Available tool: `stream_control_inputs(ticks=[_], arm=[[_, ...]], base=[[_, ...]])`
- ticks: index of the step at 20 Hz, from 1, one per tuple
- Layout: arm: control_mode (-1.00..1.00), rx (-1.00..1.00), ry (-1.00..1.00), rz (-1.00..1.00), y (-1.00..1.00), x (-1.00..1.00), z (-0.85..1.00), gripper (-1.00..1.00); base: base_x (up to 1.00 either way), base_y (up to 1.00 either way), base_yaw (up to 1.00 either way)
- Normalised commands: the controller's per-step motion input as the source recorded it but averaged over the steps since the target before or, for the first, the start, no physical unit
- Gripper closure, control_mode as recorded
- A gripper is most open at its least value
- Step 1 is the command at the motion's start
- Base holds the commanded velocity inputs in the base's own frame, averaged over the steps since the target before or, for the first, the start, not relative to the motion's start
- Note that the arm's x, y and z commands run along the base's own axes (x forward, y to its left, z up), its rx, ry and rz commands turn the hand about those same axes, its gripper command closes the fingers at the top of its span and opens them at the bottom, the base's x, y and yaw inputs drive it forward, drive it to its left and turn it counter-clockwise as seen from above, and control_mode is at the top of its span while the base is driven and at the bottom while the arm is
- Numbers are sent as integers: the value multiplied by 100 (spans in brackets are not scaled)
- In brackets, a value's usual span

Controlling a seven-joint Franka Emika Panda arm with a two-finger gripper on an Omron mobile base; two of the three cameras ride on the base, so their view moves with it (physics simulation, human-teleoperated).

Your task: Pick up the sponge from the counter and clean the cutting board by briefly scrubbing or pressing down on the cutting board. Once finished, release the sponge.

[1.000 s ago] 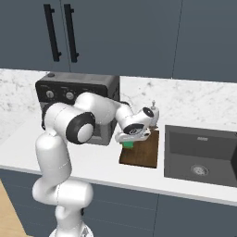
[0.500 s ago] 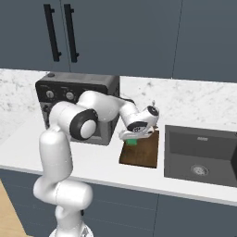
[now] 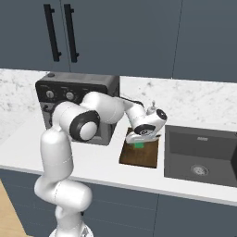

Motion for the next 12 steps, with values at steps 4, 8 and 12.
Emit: stream_control_inputs(ticks=[4,8,12], arm=[[-100,0,0,0,0,-100,-28,100],[-100,0,1,0,0,-95,-37,100],[-100,-3,3,0,0,-70,-34,100]], base=[[0,0,0],[0,0,0],[0,0,0]])
